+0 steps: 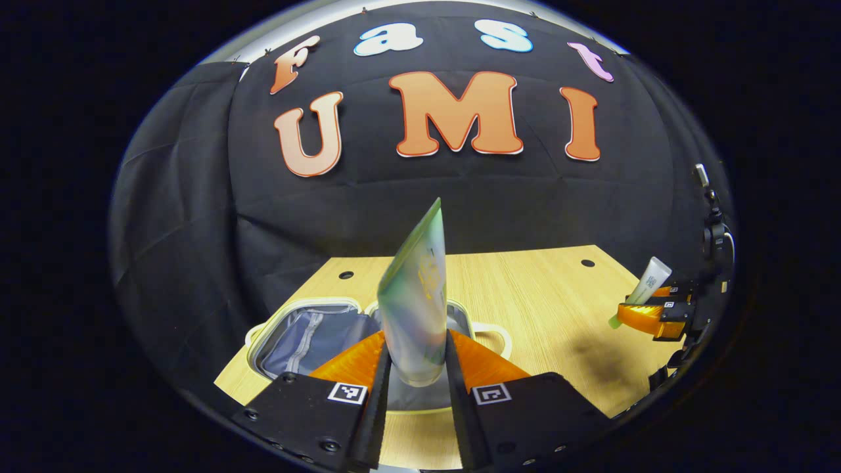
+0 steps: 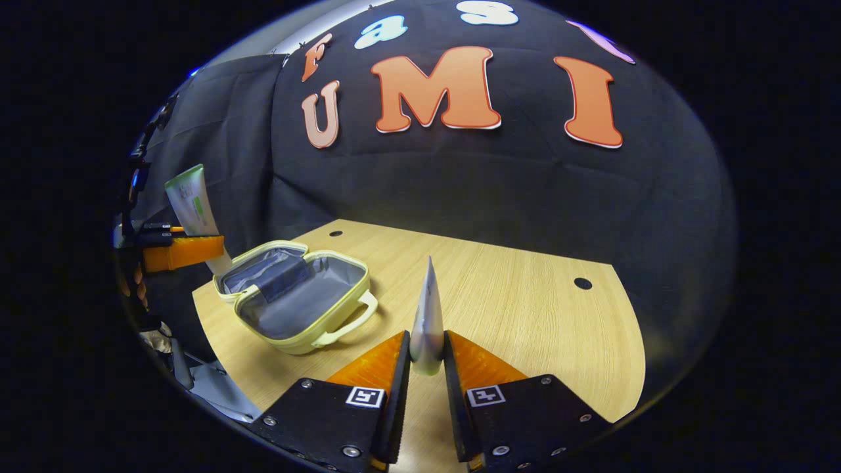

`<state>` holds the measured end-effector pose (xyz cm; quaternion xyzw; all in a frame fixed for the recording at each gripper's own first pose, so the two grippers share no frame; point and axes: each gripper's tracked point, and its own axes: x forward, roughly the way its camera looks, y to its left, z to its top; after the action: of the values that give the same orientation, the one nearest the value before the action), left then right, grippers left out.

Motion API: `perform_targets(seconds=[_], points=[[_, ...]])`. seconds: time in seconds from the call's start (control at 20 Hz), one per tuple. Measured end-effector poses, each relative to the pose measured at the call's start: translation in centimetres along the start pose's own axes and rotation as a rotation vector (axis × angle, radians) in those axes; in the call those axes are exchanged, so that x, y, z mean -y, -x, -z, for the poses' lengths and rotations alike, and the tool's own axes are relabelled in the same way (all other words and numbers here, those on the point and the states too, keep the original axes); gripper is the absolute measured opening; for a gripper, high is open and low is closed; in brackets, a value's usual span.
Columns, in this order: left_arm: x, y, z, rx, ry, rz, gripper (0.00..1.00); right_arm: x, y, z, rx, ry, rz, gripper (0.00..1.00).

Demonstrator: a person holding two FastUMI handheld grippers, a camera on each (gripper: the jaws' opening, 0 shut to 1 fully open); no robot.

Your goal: First open the suitcase, pack the skin care products into it, and then close the suitcase.

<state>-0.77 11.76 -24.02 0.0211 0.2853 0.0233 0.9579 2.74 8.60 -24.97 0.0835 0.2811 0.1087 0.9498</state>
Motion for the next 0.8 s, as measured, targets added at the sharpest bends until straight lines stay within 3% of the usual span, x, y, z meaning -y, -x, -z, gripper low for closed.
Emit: perform_targets(seconds=[0.35, 0.8], points=[[-3.6, -0.9, -0.7, -0.014, 0.024, 0.039, 0.44, -4.4, 1.0, -4.4, 0.05, 0.036, -0.032, 0.32], [-7.2, -7.9, 3.5, -0.199, 0.0, 0.212, 0.44, -10.4, -1.4, -5.0, 0.007, -0.009, 0.053, 0.32]])
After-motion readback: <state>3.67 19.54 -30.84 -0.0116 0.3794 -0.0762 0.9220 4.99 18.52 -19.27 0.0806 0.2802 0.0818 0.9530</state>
